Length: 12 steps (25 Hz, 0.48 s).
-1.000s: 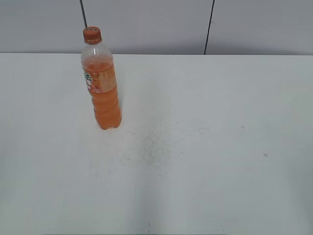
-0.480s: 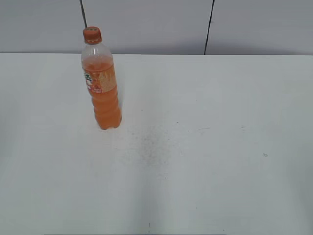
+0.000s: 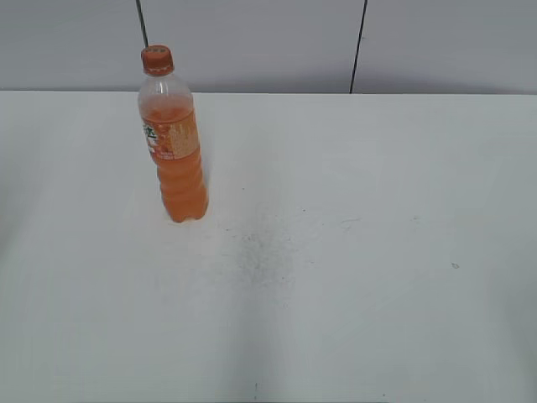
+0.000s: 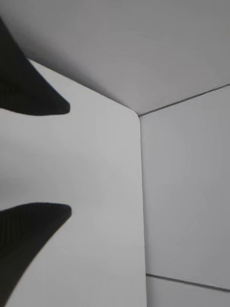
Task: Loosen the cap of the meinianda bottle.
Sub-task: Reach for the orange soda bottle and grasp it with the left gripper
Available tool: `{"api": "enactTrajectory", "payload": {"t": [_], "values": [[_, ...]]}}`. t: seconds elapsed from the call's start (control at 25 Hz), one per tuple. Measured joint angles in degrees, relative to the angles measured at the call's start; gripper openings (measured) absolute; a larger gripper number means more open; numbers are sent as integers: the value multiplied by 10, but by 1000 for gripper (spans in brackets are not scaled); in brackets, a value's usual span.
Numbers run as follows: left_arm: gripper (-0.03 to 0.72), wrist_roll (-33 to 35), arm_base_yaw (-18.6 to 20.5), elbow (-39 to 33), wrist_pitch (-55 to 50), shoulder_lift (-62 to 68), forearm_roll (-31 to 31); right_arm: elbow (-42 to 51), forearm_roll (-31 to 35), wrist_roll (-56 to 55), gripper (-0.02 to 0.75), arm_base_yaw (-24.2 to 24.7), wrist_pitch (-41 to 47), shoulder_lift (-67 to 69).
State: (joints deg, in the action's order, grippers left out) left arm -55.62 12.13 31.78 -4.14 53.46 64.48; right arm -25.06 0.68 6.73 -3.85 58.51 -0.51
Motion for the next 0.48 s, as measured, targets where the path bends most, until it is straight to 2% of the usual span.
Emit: {"api": "enactTrajectory", "payload": {"t": [0.08,0.28,0.48], "values": [[373,-1,33,6,73,43,7,0,0,0,588,0,0,0],[373,14,58,35,220,163,49,0,0,0,588,0,0,0],[373,15,139,71,488,281,171,0,0,0,588,0,0,0]]}}
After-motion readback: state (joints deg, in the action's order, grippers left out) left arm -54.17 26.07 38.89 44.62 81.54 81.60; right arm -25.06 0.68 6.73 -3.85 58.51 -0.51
